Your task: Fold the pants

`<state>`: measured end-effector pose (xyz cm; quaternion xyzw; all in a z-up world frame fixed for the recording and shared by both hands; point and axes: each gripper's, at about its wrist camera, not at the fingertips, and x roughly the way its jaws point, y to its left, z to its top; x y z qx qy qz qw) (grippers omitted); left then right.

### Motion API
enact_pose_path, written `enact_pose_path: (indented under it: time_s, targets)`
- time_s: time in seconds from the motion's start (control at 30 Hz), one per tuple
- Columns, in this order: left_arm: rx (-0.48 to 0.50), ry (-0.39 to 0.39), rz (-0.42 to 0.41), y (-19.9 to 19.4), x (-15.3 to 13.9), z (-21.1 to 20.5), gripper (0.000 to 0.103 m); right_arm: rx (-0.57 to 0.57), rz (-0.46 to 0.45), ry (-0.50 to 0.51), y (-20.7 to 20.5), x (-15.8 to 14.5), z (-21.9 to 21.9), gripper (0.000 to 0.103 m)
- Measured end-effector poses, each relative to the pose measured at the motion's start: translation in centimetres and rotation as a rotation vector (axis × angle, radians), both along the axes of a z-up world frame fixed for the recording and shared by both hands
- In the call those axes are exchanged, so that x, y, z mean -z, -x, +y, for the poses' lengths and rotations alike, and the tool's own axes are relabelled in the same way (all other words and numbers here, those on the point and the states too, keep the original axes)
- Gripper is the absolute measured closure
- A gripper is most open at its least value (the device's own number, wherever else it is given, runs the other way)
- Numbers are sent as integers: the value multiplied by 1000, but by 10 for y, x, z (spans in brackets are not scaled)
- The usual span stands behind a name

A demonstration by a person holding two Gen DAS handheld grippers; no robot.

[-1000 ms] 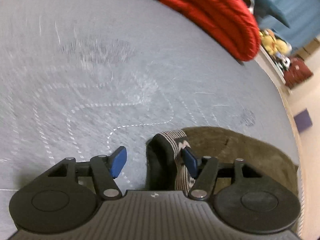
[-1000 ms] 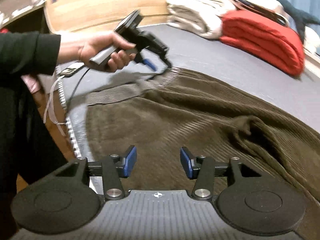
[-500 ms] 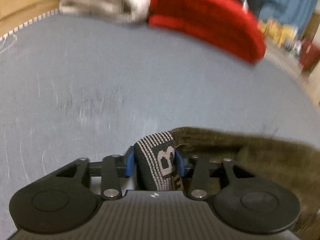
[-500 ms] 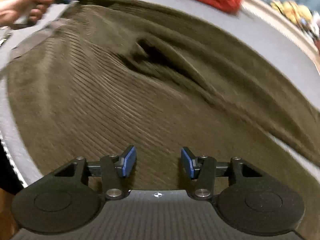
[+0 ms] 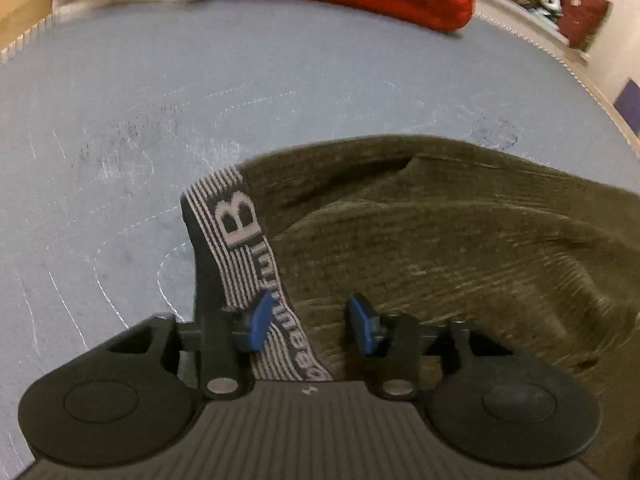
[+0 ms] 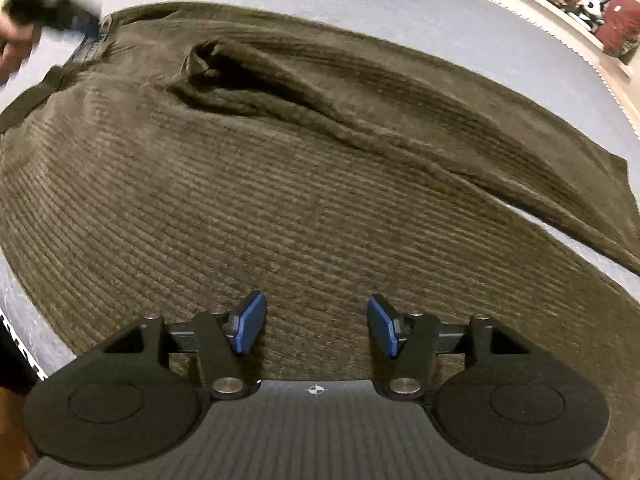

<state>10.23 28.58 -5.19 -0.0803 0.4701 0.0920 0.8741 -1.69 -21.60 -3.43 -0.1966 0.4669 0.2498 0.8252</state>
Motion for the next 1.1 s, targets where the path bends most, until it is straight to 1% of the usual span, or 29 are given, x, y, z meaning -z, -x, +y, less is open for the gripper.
enact_pose_path:
  time_s: [0.03,0.07,0.13,0.23,0.33,0.4,0.47,0.53,0.63,0.67,0.7,0.77,0.83,0.9,0.93,0.97,1.0,1.03,1.07,1.1]
  targets:
    - [4,-12,8,-2,-6,-2,59,7,-8,-10,-1,-5,-2,43]
    - [-11,5,-19,-1,-14,-2,59,16,-17,-25,-1,-10,-4,43]
    - [-22,68,-107,2,-31,1,59,40,-32,-65,-4,-23,-9,43]
    - [-39,63,-202,2,-48,6,59,82,-62,-136,-12,-45,-20,43]
    - [-69,92,-250,-9,-53,5,59,147,-111,-203,-26,-69,-35,43]
    - [-81,80,-272,-16,-55,5,59,206,-144,-247,-39,-85,-47,43]
    - [-77,55,-275,-32,-55,5,58,266,-164,-280,-52,-95,-60,42]
    - [-64,39,-268,-37,-53,1,53,338,-172,-321,-64,-104,-74,42]
    - [-36,12,-246,-61,-39,5,35,455,-149,-393,-79,-111,-99,41]
    - [-29,0,-240,-67,-33,6,27,491,-133,-420,-83,-111,-107,41]
    - [-18,-10,-232,-73,-29,5,23,518,-116,-440,-86,-110,-114,41]
    - [-4,-25,-214,-83,-19,6,20,561,-75,-478,-92,-105,-125,41]
    - [15,-43,-202,-92,-10,6,20,586,-36,-504,-93,-99,-132,41]
    - [55,-61,-194,-97,-3,3,20,595,-22,-513,-94,-96,-138,41]
    - [81,-57,-185,-99,1,3,20,594,-24,-508,-93,-96,-140,41]
    - [112,-47,-177,-100,4,1,21,591,-31,-500,-92,-96,-141,41]
    - [144,-45,-169,-100,8,-1,25,590,-40,-491,-92,-96,-142,41]
    - [167,-59,-163,-100,10,-4,32,591,-46,-483,-90,-96,-142,41]
    - [187,-86,-156,-101,12,-8,51,592,-50,-477,-89,-96,-144,41]
    - [200,-108,-150,-100,14,-10,76,593,-50,-475,-89,-95,-146,41]
